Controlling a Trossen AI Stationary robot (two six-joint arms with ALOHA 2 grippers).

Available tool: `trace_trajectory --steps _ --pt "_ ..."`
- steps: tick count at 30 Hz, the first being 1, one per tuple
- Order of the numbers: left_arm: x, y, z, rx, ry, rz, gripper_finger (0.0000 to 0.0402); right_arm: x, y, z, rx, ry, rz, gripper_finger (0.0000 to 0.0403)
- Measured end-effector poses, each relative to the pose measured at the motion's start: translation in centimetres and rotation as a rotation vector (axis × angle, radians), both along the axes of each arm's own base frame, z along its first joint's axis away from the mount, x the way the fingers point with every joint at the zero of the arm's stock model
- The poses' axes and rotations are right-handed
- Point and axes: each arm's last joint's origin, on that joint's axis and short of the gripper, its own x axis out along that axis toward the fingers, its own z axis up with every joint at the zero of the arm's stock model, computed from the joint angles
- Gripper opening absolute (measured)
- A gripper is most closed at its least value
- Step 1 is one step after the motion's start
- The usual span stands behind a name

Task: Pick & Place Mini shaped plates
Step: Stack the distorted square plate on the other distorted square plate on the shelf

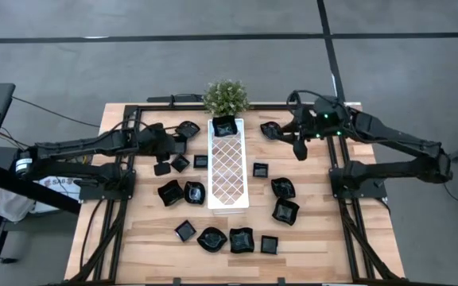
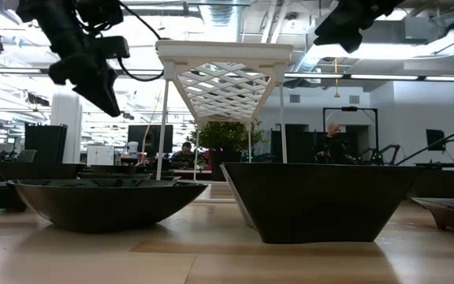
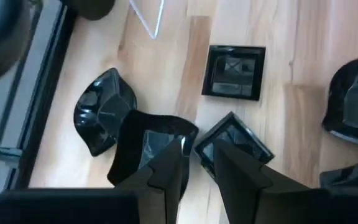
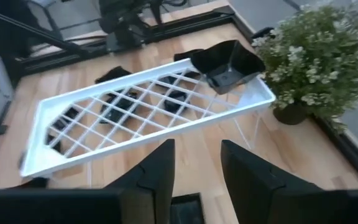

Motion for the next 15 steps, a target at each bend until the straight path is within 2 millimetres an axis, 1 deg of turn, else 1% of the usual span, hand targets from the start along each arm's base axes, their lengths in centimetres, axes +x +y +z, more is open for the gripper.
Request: trace_trajectory --steps 5,11,15 --pt "-0.9 0.1 -2.0 -0.012 0.042 0.028 0.0095 0.6 0.1 -0.4 -0.014 0.033 -0.007 0.0123" --pt "-1.2 0.8 -2.6 0.015 0.034 0.06 0.0095 0.7 0.2 -0.5 -0.019 0.036 0.007 0.0123" --pt "-1.6 1.3 -3.5 -0.003 0.027 0.078 0.0095 0.7 0.3 -0.4 -0.019 0.034 0.008 0.0122"
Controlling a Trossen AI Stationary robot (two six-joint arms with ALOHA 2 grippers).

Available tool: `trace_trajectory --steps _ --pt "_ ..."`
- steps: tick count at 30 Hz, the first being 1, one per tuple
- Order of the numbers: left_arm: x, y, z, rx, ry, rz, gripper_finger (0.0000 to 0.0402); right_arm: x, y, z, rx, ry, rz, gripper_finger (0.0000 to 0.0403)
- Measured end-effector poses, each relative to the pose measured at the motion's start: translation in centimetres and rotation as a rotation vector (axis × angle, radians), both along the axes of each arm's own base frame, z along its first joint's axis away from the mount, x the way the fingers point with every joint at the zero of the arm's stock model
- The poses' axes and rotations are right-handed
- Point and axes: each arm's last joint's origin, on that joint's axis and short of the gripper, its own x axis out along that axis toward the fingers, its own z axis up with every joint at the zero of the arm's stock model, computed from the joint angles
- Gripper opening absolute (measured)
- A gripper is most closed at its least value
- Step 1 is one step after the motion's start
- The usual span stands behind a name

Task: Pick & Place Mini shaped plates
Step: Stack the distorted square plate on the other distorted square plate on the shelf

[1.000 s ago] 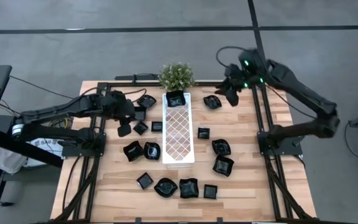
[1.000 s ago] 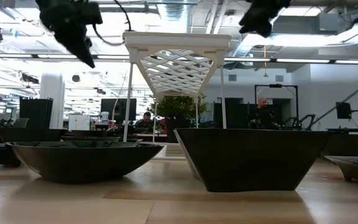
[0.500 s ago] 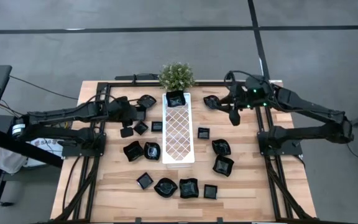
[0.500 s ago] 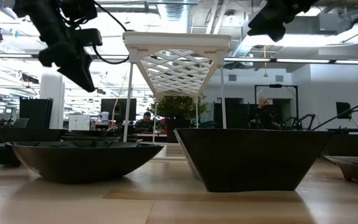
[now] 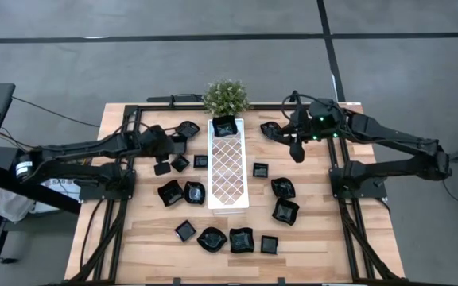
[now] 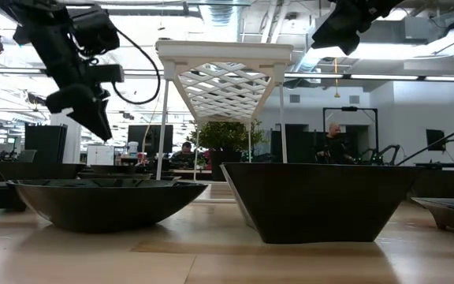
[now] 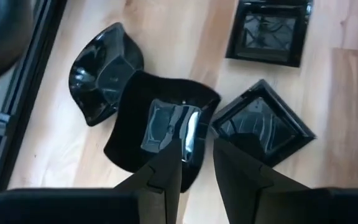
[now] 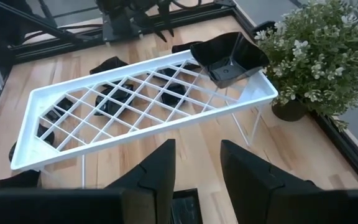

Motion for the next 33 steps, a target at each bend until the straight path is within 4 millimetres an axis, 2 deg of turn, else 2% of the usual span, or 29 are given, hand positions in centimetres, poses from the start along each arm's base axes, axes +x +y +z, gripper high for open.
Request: trace_trajectory --steps 15,33 --pt "1.1 0.6 -2.9 -0.072 0.123 -0.021 0.0095 0.0 0.0 0.0 -0.011 0.005 0.01 0.0123" --pt "0.9 0.6 -3.7 -0.022 0.138 -0.025 0.0095 0.0 0.0 -0.1 -0.016 0.009 0.015 0.0123"
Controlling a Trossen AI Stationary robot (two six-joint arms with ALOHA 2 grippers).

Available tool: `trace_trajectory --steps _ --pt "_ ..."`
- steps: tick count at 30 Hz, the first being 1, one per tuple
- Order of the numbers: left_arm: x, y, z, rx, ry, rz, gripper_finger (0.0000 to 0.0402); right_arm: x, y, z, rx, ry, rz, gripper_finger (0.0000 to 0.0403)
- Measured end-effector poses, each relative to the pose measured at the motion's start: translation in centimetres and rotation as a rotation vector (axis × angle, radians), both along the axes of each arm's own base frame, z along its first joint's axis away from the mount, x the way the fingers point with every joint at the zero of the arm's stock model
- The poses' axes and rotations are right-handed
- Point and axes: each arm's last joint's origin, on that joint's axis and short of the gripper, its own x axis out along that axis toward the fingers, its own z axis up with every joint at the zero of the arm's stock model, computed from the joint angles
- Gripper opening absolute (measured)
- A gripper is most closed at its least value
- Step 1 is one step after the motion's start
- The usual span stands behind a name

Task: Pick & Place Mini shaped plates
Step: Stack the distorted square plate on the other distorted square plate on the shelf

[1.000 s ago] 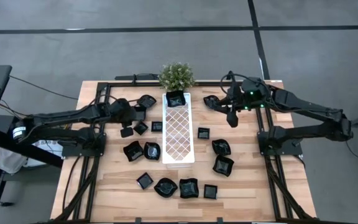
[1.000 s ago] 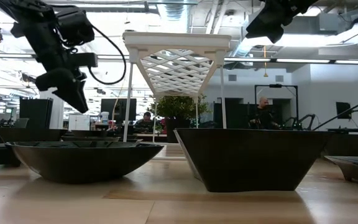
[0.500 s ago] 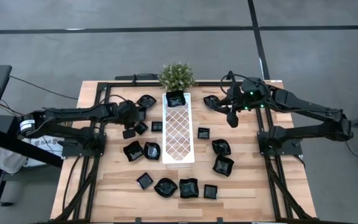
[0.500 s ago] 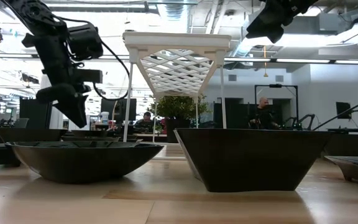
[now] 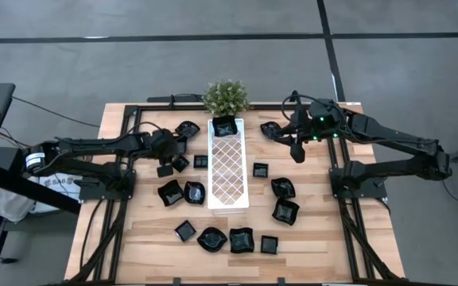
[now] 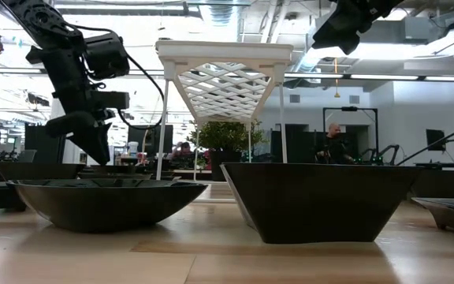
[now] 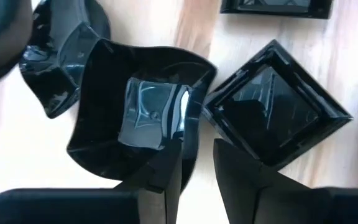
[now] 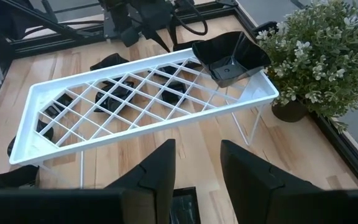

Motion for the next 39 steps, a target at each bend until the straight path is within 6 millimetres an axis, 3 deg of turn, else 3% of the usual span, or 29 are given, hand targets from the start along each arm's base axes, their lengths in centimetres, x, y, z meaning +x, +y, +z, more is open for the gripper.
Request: trace_trajectory --steps 24,39 --pt "-0.3 -0.1 -0.6 0.005 -0.017 -0.006 0.0095 0.1 0.2 0.0 0.003 -0.001 0.02 0.0123" --pt "0.0 0.7 -2.2 -0.019 0.035 0.028 0.0095 0.1 0.3 0.0 0.012 -0.003 0.021 0.0123"
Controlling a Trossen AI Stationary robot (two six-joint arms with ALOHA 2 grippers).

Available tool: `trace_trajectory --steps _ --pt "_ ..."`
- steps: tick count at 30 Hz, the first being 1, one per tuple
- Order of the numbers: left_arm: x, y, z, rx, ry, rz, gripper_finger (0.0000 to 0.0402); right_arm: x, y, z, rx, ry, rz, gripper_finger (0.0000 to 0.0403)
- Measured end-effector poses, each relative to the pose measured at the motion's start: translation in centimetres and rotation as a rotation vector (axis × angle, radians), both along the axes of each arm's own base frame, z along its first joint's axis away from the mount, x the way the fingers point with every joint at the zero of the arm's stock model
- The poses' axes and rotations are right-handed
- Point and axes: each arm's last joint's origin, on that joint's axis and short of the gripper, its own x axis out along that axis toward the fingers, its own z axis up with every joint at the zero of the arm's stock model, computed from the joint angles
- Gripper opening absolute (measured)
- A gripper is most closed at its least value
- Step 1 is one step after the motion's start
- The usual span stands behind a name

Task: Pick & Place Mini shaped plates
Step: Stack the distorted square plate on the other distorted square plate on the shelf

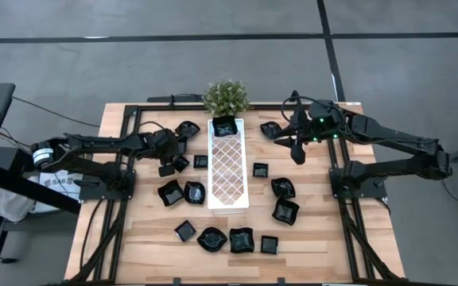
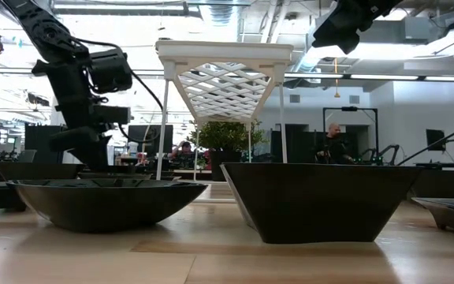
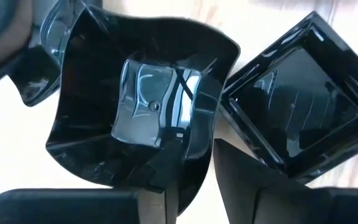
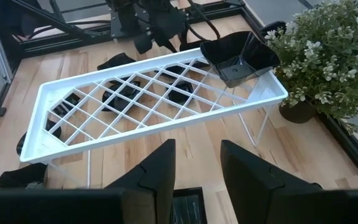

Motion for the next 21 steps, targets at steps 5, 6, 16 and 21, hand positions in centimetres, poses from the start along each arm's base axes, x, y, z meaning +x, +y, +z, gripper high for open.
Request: trace_trajectory --steps 5,6,16,21 --pt "0.03 -0.01 0.12 0.004 -0.008 -0.001 0.0095 0.0 0.0 0.0 0.0 0.0 0.0 0.0123" --pt "0.02 -0.01 0.11 0.004 -0.007 -0.001 0.0095 0.0 0.0 0.0 0.0 0.0 0.0 0.0123" --pt "0.02 -0.02 0.11 0.001 -0.008 -0.002 0.0081 0.0 0.0 0.0 -0.001 0.0 0.0 0.0123" --pt "0.01 -0.04 0.11 -0.002 -0.008 -0.003 0.0034 0.0 0.0 0.0 0.0 0.0 0.0 0.0123"
